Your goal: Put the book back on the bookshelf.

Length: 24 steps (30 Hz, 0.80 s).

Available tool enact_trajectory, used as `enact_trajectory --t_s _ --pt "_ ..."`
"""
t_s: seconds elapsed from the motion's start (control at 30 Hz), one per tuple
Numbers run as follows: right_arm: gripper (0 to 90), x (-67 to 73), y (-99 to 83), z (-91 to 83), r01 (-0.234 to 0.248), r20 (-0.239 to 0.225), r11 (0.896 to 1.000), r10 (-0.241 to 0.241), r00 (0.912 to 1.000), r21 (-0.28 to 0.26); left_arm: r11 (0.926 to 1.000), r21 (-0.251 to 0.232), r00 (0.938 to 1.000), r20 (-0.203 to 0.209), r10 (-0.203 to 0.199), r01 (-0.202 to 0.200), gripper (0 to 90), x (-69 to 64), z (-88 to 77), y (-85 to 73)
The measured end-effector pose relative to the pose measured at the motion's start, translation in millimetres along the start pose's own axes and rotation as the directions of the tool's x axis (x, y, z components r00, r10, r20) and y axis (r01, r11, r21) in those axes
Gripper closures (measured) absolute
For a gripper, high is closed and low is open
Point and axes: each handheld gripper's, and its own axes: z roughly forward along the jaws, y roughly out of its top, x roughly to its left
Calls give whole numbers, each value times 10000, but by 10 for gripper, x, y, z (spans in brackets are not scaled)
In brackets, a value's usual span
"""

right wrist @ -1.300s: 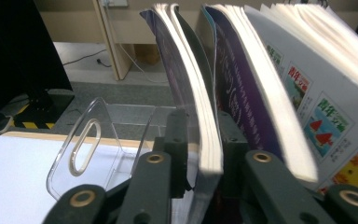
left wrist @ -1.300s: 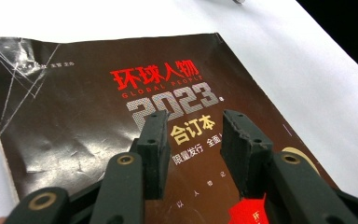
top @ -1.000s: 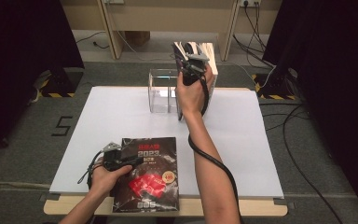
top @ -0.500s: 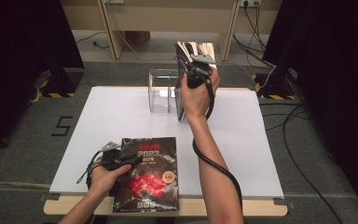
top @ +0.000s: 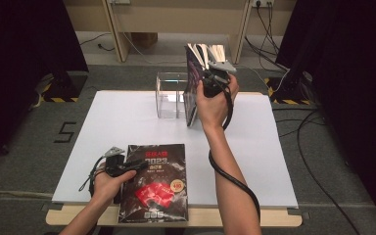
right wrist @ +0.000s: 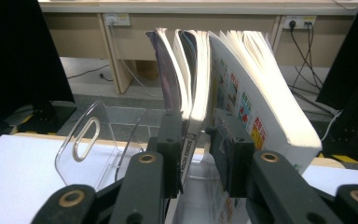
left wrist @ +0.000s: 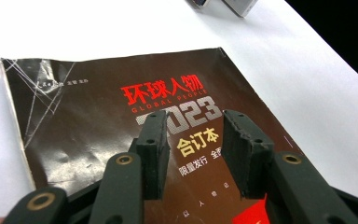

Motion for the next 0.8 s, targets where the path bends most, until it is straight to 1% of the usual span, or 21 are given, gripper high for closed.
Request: enact_trajectory --t_s 0.07,0.1,0.13,0.23,0.3,0.33,0.57,0.7,0.8 --pt "718 -24 -9 -23 -67 -76 10000 67 9999 -27 10000 -12 9999 -102 94 -94 600 1 0 4" --pt "714 -40 -14 -34 -41 -100 10000 41 9999 -42 10000 -22 9999 -119 96 -97 600 2 -1 6" --pt "710 -48 -18 -48 -147 -157 9999 146 9998 -24 10000 -46 9999 -98 64 -65 599 5 1 7" --pt "703 -81 -37 -73 -223 -267 9997 223 9994 19 10000 -39 9999 -142 35 -35 597 14 -2 9" --pt "700 -103 -54 -85 -186 -294 9998 187 9994 27 10000 -21 9998 -188 45 -45 596 20 -7 8" --pt "697 -110 -62 -92 -257 -337 9996 260 9991 87 10000 -19 9998 -201 38 -39 596 23 -9 8" --pt "687 -171 -121 -151 -236 -437 9996 243 9987 162 9999 -102 9996 -274 -12 9 595 49 -23 18" --pt "679 -202 -173 -182 -264 -532 9992 280 9982 303 9998 -181 9994 -324 -74 69 590 68 -38 27" --pt "676 -219 -219 -207 -234 -575 9989 258 9980 405 9997 -231 9989 -469 -96 86 588 97 -57 40"
